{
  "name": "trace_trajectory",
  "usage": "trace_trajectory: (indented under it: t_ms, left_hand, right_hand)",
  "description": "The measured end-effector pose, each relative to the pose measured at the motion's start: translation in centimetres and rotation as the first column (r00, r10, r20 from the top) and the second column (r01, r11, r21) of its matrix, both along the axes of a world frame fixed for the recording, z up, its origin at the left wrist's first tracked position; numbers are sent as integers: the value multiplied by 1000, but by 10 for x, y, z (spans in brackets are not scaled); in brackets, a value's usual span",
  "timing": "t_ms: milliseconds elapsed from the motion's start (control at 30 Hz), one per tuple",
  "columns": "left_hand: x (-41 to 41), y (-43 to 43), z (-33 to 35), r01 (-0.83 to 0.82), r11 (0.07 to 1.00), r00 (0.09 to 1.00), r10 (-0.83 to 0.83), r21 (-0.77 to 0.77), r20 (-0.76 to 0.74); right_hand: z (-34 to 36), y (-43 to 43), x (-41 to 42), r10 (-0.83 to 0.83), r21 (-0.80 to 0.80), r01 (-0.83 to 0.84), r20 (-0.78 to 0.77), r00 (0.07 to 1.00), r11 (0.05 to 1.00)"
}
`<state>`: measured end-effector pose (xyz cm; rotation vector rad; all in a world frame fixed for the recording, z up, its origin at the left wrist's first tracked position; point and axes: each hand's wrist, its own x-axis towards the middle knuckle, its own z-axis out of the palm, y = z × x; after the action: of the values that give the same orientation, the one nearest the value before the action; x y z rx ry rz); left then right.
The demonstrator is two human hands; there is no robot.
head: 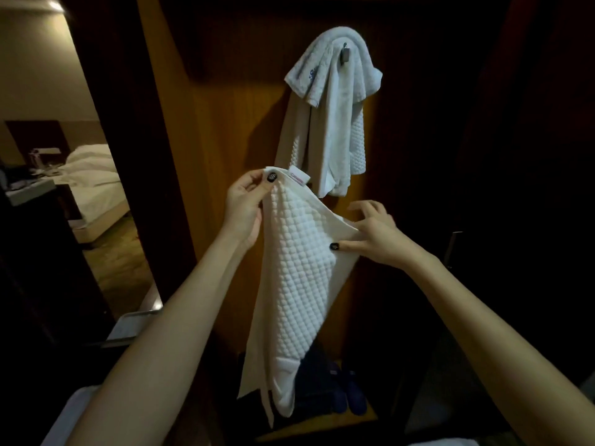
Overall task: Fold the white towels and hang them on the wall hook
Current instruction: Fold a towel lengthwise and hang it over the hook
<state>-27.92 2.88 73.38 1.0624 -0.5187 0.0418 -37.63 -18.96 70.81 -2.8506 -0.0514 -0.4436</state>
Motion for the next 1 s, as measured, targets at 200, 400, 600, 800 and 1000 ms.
trace_trajectory:
  t_ms: [200, 400, 600, 800, 1000]
  left_hand:
    - [24, 22, 2, -211, 960, 975, 191, 184, 116]
    - [35, 36, -12, -468, 791, 851, 284, 394, 442]
    - [35, 43, -23, -653, 614, 698, 262, 443, 666]
    - [24, 38, -38, -580, 593, 752, 128, 558, 646]
    - [5, -6, -55, -651, 434, 746, 215, 623, 630]
  right_hand:
    - [3, -18, -17, -88, 382, 53, 75, 993, 922]
    - [14, -16, -9, -166, 407, 26, 310, 936, 913]
    - [28, -15, 0, -169, 404, 10, 360, 918, 915]
    - [20, -32, -5, -181, 288, 110, 234, 955, 951]
    - [7, -16, -13, -78, 382, 28, 116, 990, 924]
